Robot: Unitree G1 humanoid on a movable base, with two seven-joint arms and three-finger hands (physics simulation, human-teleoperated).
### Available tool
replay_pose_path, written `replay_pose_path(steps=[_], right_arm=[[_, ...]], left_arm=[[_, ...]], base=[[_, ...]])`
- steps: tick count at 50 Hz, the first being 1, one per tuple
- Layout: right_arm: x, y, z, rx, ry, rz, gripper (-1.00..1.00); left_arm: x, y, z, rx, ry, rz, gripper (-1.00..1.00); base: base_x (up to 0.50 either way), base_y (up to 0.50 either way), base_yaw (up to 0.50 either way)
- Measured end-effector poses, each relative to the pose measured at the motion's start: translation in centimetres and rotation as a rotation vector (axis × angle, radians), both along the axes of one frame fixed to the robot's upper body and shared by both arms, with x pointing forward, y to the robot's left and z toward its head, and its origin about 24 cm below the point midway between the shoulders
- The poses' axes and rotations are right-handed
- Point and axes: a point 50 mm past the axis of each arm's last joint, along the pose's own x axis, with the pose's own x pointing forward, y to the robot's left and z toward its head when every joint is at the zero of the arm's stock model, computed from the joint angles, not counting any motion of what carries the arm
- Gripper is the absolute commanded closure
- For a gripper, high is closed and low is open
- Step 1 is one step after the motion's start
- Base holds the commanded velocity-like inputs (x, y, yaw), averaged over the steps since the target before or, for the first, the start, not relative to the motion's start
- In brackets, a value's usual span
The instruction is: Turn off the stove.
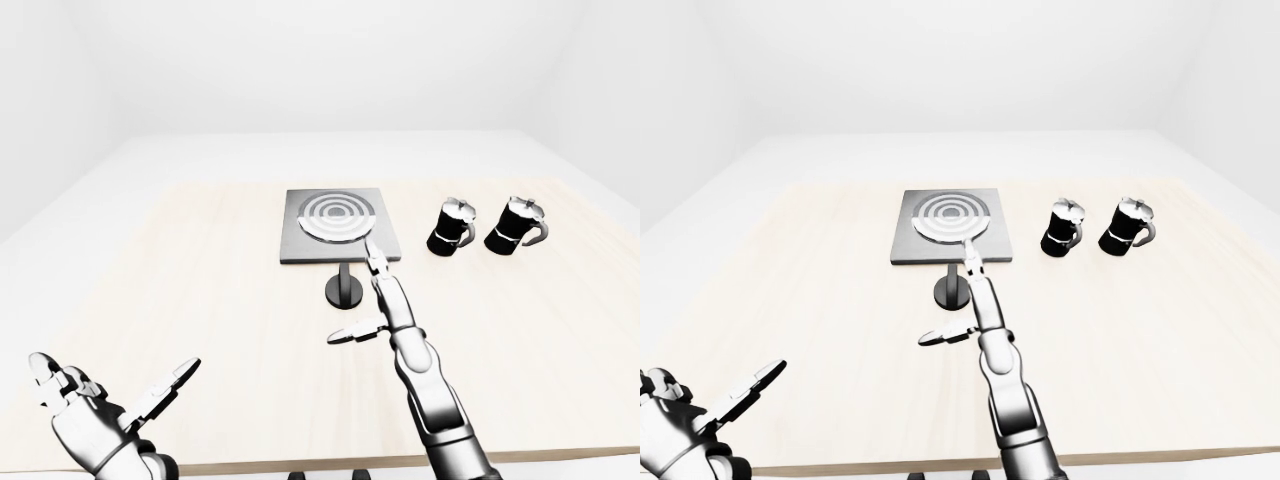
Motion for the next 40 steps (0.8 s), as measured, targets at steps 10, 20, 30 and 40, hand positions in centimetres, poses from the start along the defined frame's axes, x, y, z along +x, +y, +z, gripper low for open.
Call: replay_pose_path(steps=[10,20,30,40], right_arm=[[0.8,0.1,-2.3,-0.024,0.100,-0.016,-1.00],[0.9,0.3,-3.5,-0.042,0.151,-0.012,-1.00],[1.0,0.3,-4.6,-0.059,0.197,-0.009,-1.00],[0.9,0.7,-5.6,-0.075,0.239,0.002,-1.00]], left_arm=[[0.0,0.0,0.0,0.001,0.002,0.000,-1.00],[0.0,-0.1,0.0,0.003,0.004,0.000,-1.00],[0.0,-0.1,-0.1,0.005,0.007,0.000,-1.00],[0.0,0.0,-0.1,0.005,0.010,0.002,-1.00]], base=[[0.00,0.00,0.00],[0.00,0.00,0.00],[0.00,0.00,0.00],[0.00,0.00,0.00]])
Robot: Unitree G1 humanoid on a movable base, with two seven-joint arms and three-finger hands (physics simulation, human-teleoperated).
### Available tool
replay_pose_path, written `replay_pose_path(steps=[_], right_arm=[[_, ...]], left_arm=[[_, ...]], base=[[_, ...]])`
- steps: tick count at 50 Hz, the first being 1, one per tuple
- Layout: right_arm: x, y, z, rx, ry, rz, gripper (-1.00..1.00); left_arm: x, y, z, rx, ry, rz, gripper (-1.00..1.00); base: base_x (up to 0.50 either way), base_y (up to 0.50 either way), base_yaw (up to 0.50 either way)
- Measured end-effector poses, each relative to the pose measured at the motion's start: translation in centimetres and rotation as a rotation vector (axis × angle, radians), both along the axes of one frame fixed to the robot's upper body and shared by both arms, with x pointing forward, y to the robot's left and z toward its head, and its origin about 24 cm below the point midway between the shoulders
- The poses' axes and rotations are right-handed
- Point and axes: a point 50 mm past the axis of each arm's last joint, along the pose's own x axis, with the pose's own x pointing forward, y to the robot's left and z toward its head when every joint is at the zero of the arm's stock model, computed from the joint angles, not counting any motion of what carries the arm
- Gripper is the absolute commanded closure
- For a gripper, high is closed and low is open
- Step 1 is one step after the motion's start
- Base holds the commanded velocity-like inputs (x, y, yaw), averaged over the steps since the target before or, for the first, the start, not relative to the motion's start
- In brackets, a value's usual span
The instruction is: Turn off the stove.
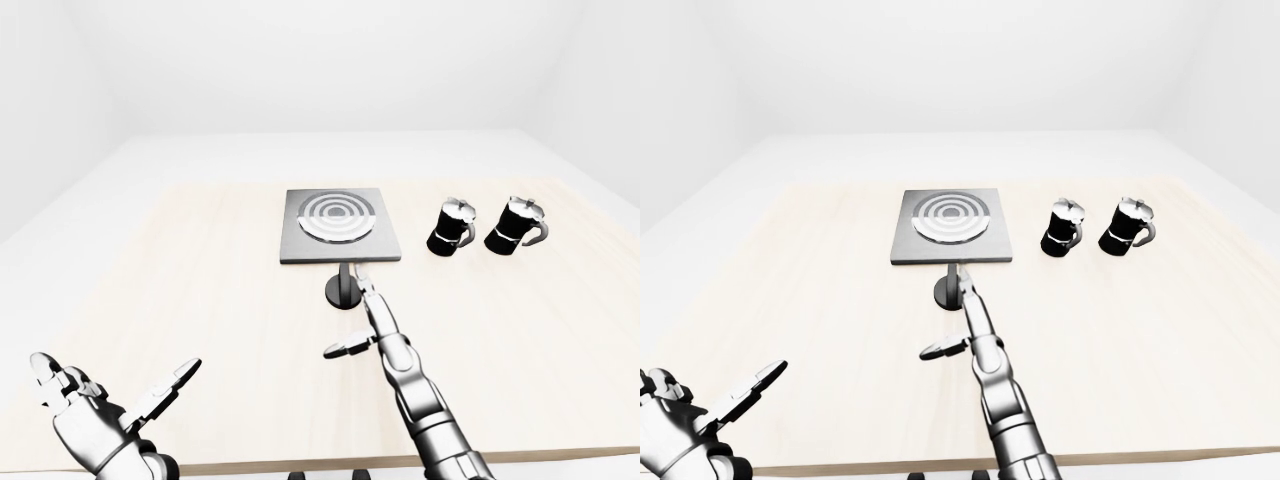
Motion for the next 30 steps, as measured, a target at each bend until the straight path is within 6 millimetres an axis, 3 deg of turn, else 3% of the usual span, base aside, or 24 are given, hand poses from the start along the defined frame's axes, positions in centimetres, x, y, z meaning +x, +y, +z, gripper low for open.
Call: replay_pose_path(steps=[19,30], right_arm=[[-1.0,1.5,-0.3,-0.019,0.002,0.053,-1.00],[-2.2,3.4,-0.3,-0.035,-0.006,0.117,-1.00]], left_arm=[[-0.1,0.0,0.0,-0.003,0.000,0.000,-1.00],[-0.1,0.0,0.0,-0.003,-0.003,-0.001,-1.00]], base=[[0.00,0.00,0.00],[0.00,0.00,0.00]])
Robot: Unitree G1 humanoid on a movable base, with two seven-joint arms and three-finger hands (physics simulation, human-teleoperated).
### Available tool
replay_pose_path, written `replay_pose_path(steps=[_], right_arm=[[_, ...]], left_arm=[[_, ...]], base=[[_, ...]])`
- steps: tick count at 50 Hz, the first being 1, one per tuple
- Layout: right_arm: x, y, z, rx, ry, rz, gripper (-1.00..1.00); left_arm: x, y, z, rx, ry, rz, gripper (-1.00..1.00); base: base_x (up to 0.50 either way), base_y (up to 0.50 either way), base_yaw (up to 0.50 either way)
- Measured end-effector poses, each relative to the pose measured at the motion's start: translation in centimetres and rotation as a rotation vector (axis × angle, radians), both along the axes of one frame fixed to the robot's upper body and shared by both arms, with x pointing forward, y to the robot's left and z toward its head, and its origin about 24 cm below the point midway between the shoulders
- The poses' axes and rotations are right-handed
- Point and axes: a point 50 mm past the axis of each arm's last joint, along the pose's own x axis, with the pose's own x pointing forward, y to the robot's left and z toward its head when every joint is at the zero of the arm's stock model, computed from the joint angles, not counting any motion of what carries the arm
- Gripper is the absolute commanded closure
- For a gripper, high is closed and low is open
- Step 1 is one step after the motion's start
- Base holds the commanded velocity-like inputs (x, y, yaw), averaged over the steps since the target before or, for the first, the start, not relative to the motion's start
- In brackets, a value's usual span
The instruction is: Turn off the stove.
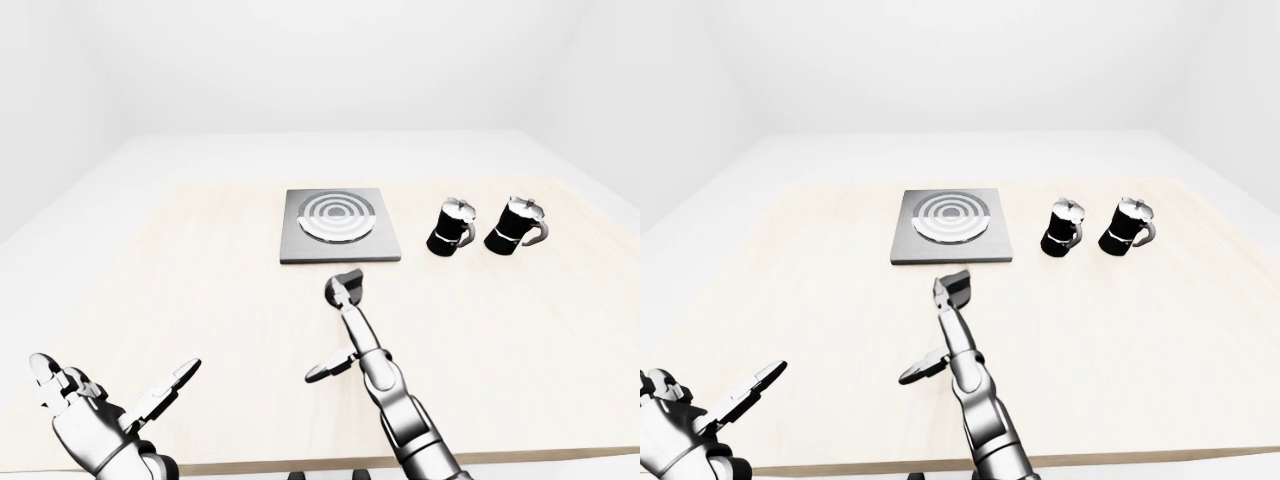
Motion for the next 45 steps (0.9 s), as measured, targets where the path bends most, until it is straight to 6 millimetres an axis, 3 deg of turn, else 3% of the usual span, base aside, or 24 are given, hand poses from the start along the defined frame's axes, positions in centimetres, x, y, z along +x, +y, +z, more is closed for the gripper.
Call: replay_pose_path(steps=[13,21,24,30,36,41,45], right_arm=[[0.6,2.1,0.3,-0.014,-0.008,0.058,-1.00],[5.3,2.1,1.7,-0.024,0.001,0.038,-1.00],[6.9,3.1,2.3,0.002,0.035,0.048,-1.00],[10.8,2.2,5.2,-0.018,0.021,0.012,-1.00],[13.4,2.0,9.3,-0.011,-0.037,0.008,-1.00],[14.2,3.2,14.3,0.036,-0.191,0.072,-1.00],[13.3,4.4,18.5,0.081,-0.373,0.150,-1.00]], left_arm=[[0.1,0.0,0.1,0.001,-0.004,-0.001,-1.00],[0.1,0.0,0.0,-0.002,-0.004,-0.002,-1.00],[0.1,0.0,0.0,-0.003,-0.006,-0.002,-1.00],[0.1,0.1,0.1,-0.005,-0.011,-0.003,-1.00],[0.0,0.1,0.1,-0.008,-0.014,-0.004,-1.00],[0.0,0.1,0.2,-0.009,-0.018,-0.005,-1.00],[0.0,0.1,0.2,-0.009,-0.017,-0.006,-1.00]], base=[[0.00,0.00,0.00],[0.00,0.00,0.00],[0.00,0.00,0.00],[0.00,0.00,0.00],[0.00,0.00,0.00],[0.00,0.00,0.00],[0.00,0.00,0.00]])
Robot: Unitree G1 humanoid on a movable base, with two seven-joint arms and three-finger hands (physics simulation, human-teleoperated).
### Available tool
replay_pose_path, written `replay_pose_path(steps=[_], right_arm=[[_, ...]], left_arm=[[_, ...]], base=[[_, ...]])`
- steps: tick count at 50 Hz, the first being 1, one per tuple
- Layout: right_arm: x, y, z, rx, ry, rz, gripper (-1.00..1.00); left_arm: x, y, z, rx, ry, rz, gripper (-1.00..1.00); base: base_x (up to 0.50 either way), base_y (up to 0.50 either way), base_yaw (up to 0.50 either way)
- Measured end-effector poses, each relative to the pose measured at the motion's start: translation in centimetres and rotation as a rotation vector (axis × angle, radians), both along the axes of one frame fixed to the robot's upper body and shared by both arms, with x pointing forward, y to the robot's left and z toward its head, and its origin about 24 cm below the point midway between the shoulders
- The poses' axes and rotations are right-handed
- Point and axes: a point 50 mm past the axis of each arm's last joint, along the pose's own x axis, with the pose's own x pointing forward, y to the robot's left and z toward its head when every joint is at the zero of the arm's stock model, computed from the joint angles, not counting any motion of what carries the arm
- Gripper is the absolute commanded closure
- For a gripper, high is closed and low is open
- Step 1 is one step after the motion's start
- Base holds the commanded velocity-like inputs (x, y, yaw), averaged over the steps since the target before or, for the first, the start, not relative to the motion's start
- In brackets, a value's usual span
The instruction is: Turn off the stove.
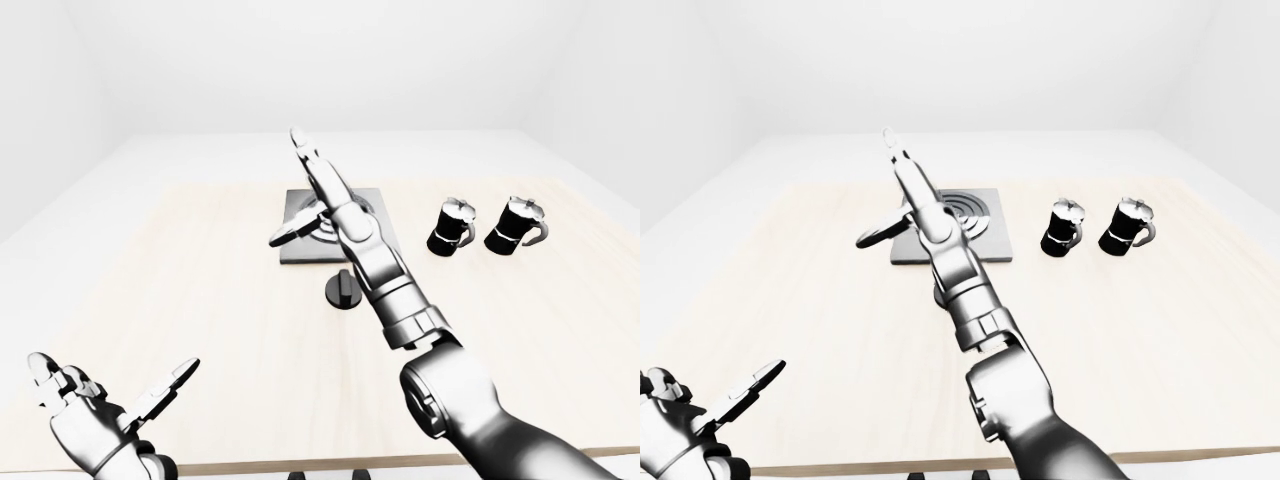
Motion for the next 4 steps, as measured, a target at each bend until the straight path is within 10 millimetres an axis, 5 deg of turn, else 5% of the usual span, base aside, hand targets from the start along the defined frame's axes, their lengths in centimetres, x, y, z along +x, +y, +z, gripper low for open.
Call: replay_pose_path(steps=[4], right_arm=[[-2.2,1.1,3.4,0.028,-0.179,0.079,-1.00]], left_arm=[[0.0,0.0,-0.1,-0.001,0.003,-0.001,-1.00]], base=[[0.00,0.00,0.00]])
